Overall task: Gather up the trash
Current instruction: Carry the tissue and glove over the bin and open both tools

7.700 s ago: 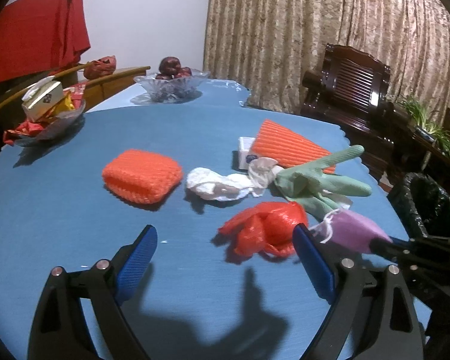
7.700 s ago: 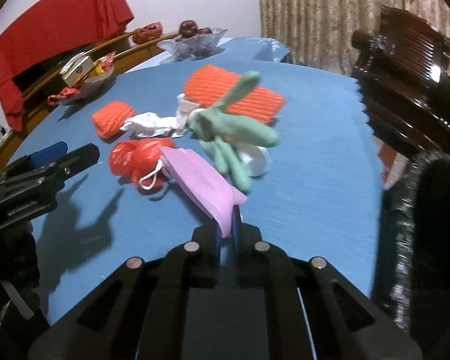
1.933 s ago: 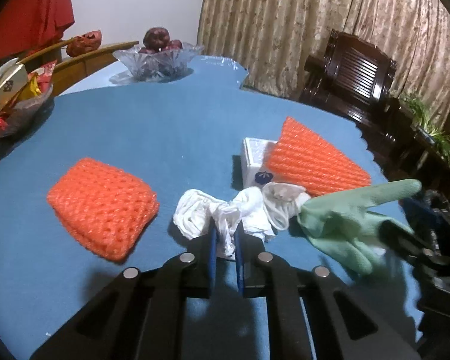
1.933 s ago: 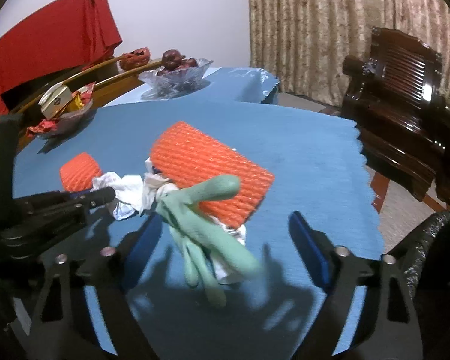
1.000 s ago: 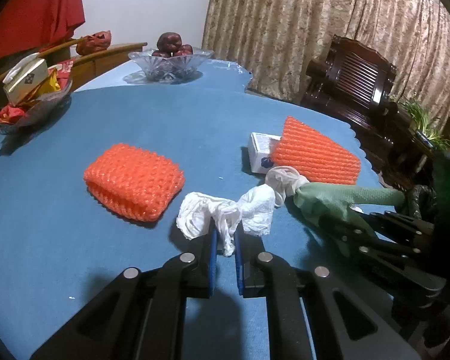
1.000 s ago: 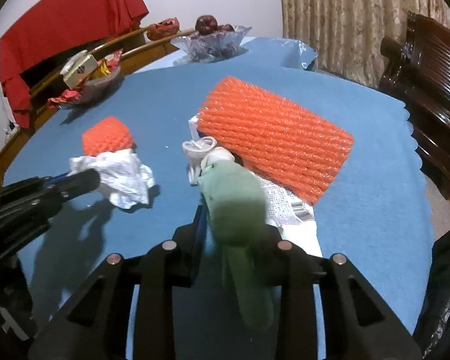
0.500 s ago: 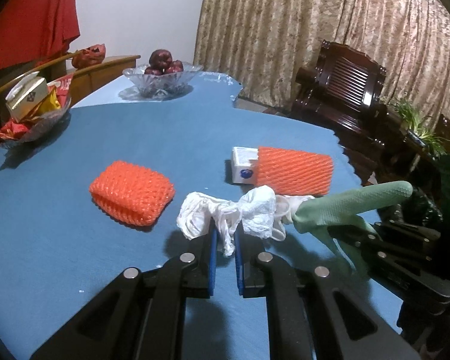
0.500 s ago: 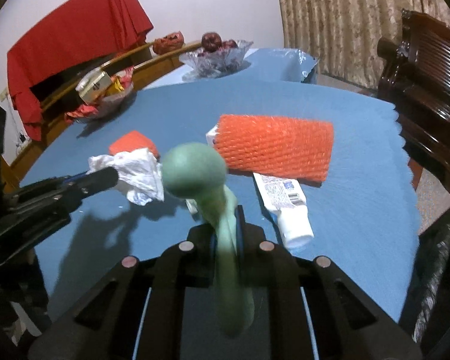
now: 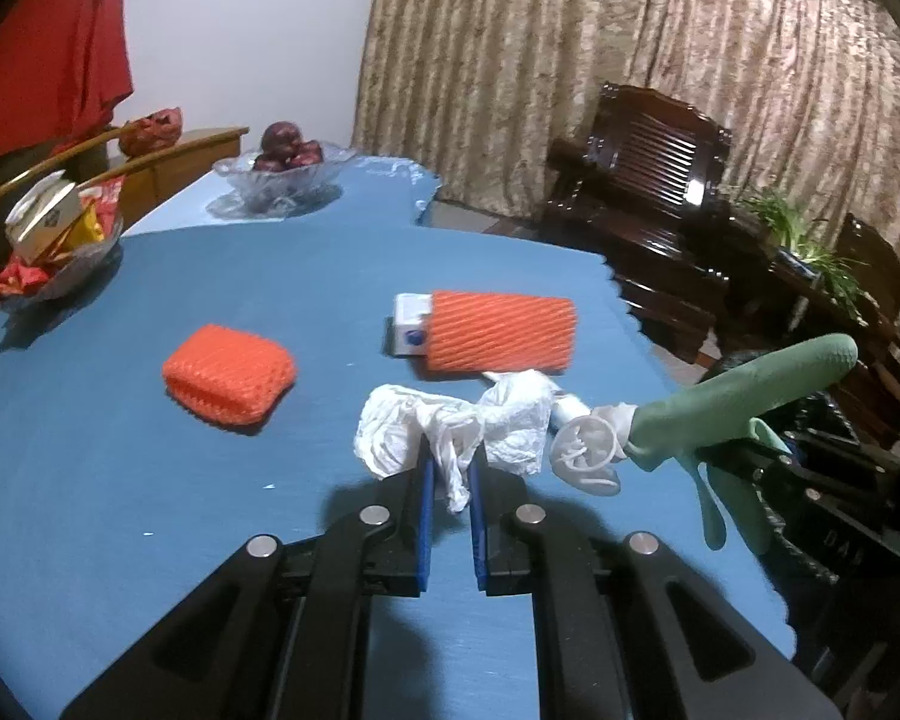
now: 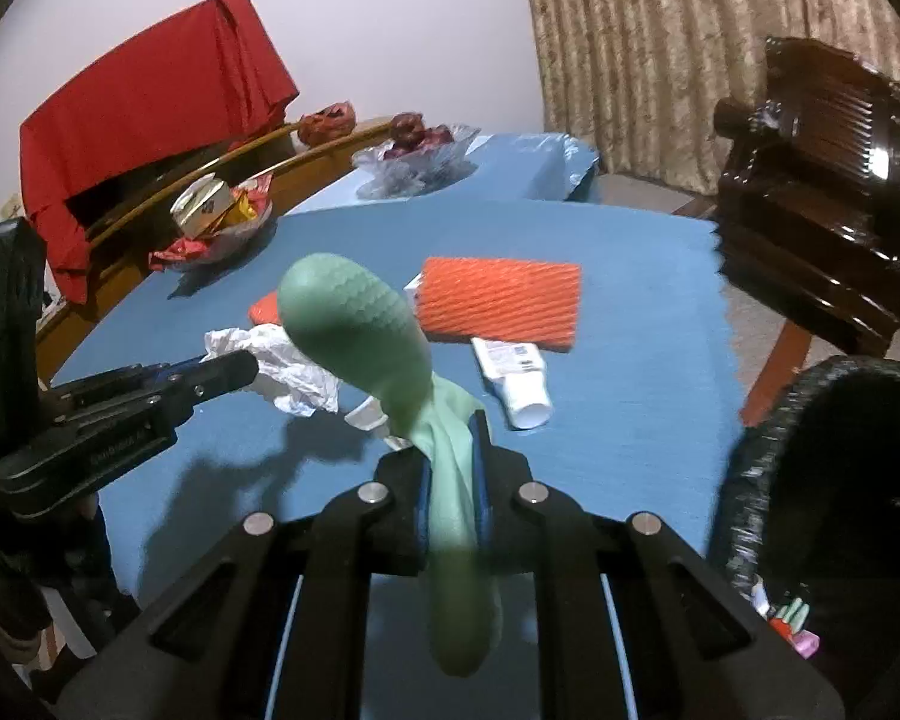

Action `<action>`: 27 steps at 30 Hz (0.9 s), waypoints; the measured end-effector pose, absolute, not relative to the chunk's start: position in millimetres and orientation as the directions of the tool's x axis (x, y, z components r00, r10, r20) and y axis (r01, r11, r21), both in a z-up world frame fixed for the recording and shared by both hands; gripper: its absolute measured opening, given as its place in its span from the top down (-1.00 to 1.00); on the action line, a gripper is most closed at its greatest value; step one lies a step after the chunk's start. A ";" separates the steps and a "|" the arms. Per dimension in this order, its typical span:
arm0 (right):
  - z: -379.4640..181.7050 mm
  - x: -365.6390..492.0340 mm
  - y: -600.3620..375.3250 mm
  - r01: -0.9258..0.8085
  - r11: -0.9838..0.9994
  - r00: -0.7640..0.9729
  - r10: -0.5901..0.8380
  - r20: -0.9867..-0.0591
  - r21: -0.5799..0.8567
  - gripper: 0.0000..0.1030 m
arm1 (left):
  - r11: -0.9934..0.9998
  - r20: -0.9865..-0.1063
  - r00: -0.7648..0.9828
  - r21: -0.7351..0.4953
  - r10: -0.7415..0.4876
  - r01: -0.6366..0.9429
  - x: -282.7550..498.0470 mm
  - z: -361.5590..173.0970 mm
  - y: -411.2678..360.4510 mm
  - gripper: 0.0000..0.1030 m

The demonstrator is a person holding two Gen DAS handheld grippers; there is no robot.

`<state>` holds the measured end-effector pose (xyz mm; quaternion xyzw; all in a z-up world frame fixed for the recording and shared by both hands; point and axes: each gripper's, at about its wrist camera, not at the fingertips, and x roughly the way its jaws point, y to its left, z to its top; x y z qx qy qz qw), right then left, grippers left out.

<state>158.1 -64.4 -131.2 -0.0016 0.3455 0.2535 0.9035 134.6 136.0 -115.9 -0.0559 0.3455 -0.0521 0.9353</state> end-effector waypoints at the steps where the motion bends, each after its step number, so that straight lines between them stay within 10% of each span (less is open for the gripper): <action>1: -129.2 155.7 -68.5 -0.454 0.874 0.639 0.453 -0.621 0.171 0.79 | 0.988 -0.636 0.758 -0.140 -0.143 0.068 132.9 -112.8 131.1 0.80; 27: -86.8 104.1 -245.3 -0.163 0.981 0.821 0.194 -0.537 0.106 0.79 | 0.925 -0.565 0.738 -0.146 -0.369 0.351 135.1 -75.0 -29.3 0.80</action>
